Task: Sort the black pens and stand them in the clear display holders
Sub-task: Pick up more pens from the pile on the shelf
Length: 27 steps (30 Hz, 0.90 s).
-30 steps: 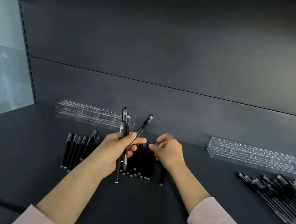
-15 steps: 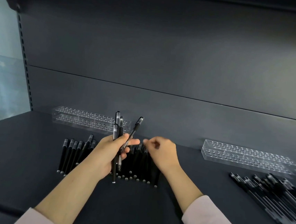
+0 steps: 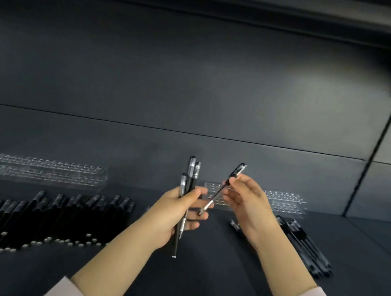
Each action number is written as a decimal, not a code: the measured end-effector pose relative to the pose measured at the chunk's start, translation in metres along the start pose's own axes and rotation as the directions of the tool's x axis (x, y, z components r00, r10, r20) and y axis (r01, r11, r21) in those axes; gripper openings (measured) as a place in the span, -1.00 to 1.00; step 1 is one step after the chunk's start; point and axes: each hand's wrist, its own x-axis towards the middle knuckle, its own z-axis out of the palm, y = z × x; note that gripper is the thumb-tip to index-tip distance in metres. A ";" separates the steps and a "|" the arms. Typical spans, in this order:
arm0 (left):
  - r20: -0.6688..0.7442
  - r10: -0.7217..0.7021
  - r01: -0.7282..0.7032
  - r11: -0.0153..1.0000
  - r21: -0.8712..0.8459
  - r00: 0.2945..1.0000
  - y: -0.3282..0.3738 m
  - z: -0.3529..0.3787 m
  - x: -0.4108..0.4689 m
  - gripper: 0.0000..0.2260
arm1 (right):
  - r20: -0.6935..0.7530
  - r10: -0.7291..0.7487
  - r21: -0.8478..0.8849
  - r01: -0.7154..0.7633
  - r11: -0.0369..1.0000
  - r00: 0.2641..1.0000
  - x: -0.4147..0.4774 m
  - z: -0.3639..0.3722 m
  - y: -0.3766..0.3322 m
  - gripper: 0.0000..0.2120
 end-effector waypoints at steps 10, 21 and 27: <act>-0.093 -0.208 0.196 0.973 -0.119 0.974 -0.027 0.108 0.046 -0.88 | -0.171 -0.104 -0.563 -0.011 0.827 0.980 0.008 -0.168 -0.054 -0.81; -0.103 -0.075 0.060 0.987 -0.146 0.992 -0.044 0.107 0.044 -0.83 | 0.004 -0.117 -0.882 0.059 0.468 0.993 0.013 -0.170 -0.032 -0.89; -0.096 -0.030 0.026 0.999 -0.043 0.995 -0.041 0.109 0.040 -0.84 | 0.145 -0.154 -0.968 0.173 0.183 0.977 0.010 -0.166 -0.022 -0.85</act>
